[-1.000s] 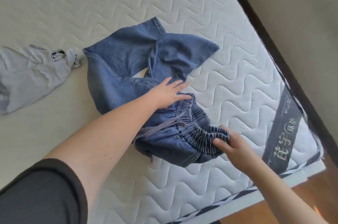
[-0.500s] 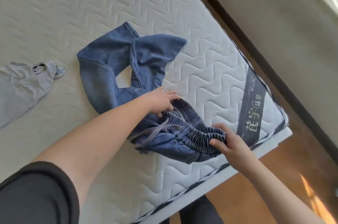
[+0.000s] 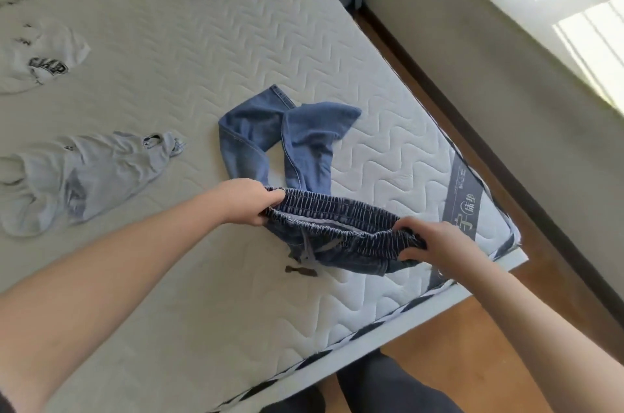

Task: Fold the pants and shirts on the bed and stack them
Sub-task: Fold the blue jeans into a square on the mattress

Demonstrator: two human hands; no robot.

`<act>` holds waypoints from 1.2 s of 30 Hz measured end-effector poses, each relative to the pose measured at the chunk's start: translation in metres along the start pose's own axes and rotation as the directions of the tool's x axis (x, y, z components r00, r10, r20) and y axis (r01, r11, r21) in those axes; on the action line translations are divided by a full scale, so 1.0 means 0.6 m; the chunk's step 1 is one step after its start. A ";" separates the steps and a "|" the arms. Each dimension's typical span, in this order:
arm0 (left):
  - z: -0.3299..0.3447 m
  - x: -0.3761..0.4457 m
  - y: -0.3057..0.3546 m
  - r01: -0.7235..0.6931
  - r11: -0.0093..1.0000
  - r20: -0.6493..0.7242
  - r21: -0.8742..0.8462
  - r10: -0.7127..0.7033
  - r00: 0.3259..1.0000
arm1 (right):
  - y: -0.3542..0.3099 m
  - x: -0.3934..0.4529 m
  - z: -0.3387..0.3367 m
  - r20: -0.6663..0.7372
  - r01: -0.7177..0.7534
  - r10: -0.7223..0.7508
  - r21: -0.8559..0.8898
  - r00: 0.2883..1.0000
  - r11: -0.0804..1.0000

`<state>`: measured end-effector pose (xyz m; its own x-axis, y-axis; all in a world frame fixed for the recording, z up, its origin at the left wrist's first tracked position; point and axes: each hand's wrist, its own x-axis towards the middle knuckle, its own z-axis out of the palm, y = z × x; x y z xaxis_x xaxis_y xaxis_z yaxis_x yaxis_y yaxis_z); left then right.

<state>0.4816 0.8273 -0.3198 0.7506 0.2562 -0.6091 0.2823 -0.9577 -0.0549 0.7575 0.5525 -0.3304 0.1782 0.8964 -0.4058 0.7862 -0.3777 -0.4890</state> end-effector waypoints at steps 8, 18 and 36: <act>-0.044 -0.235 -0.040 0.151 0.977 -0.114 -0.154 -0.169 0.979 | -0.165 -0.001 -0.085 -0.076 0.068 -0.106 -0.388 0.991 0.919; -0.174 -0.534 -0.094 0.136 0.929 -0.645 -0.344 -0.339 0.685 | -0.382 -0.049 -0.289 -0.456 0.205 -0.429 -0.462 0.780 0.863; -0.490 -0.846 -0.161 0.251 0.909 -0.915 -0.334 -0.376 0.146 | -0.648 -0.132 -0.651 -0.776 0.465 -0.428 -0.199 0.463 0.863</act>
<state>0.2491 0.8282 0.2275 0.5501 0.5177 0.6553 0.6444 -0.7623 0.0613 0.6686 0.7187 0.1937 0.2049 0.7565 0.6210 0.8790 0.1370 -0.4568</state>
